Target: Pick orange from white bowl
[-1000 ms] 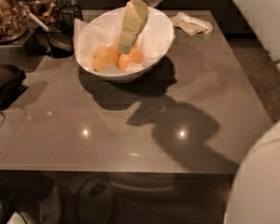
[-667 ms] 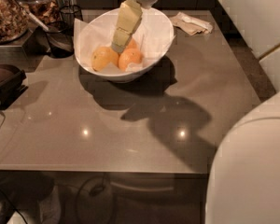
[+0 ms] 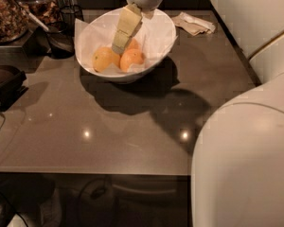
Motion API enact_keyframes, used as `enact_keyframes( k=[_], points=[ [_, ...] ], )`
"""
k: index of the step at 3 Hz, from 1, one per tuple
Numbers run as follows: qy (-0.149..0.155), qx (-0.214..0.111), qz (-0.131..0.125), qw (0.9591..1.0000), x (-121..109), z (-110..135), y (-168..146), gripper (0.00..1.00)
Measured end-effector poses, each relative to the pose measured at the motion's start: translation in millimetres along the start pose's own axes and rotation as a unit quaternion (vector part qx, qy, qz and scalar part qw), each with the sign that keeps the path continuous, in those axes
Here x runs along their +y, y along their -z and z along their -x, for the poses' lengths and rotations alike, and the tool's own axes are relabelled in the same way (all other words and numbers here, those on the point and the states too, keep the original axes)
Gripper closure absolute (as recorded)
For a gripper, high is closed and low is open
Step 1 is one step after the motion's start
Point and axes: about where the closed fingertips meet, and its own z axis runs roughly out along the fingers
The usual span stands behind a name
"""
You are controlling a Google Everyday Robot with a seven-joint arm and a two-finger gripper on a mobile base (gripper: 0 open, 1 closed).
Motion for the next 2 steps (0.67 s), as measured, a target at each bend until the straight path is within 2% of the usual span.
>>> enact_keyframes(
  k=[2],
  points=[
    [-0.026,0.004,0.022,0.9994,-8.1,-0.2,-17.5,0.14]
  ],
)
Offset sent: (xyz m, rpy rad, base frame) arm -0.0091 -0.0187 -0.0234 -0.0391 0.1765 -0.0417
